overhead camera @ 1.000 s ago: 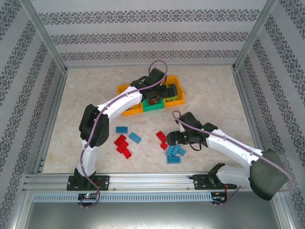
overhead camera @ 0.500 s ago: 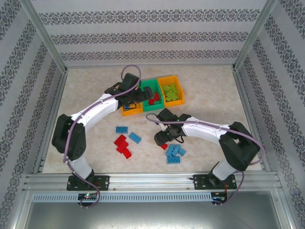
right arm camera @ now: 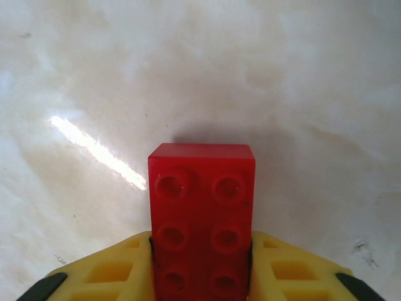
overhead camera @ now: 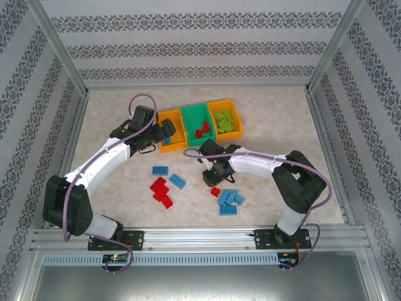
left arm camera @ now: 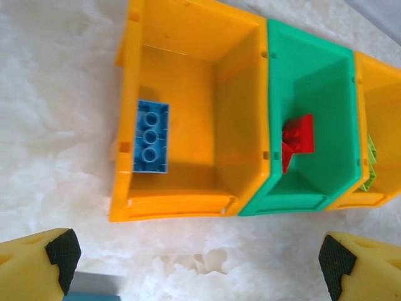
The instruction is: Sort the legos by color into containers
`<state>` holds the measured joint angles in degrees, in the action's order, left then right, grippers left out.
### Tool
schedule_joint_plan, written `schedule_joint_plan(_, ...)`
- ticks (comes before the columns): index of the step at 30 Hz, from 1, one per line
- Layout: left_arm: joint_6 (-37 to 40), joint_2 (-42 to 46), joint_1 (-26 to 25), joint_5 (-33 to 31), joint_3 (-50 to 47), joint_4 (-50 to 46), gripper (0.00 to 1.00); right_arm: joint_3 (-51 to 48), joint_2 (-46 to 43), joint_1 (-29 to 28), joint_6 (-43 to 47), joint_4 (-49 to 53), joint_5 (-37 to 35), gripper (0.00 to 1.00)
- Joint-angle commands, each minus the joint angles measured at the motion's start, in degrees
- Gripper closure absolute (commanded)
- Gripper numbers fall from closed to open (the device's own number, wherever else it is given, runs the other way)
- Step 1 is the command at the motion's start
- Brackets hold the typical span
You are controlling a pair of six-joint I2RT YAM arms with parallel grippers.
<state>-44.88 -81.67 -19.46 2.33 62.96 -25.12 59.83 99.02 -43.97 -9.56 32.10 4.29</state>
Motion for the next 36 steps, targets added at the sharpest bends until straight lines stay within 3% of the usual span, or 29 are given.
schedule_joint_plan(1,0.57,3.07,1.32,-1.77,-1.8,-2.21,0.01,2.77,-2.46,1.07,0.41,1.68,-1.17,0.71)
schedule_joint_plan(9,4.7,6.32,1.66,-4.58,-4.06,-6.76,0.01,12.03,-5.46,9.59,-3.71,-1.95,5.03,0.72)
schedule_joint_plan(18,7.54,8.69,1.52,-3.9,-8.73,-8.89,0.0,31.71,11.89,16.16,-13.02,-1.97,12.47,0.72)
schedule_joint_plan(25,9.19,9.16,0.35,-2.62,-13.13,-9.83,0.0,43.21,21.67,16.89,-16.07,-0.71,11.23,0.65)
schedule_joint_plan(30,9.19,8.97,-1.44,-1.13,-15.38,-9.15,0.0,48.7,26.04,17.29,-16.19,2.22,9.39,0.54)
schedule_joint_plan(32,9.25,8.69,-2.1,-0.91,-15.63,-8.95,0.0,49.78,26.96,17.47,-16.22,3.26,8.48,0.43)
schedule_joint_plan(36,9.44,7.64,-3.03,0.27,-15.39,-8.23,0.0,49.4,25.93,17.64,-16.37,3.12,9.1,0.31)
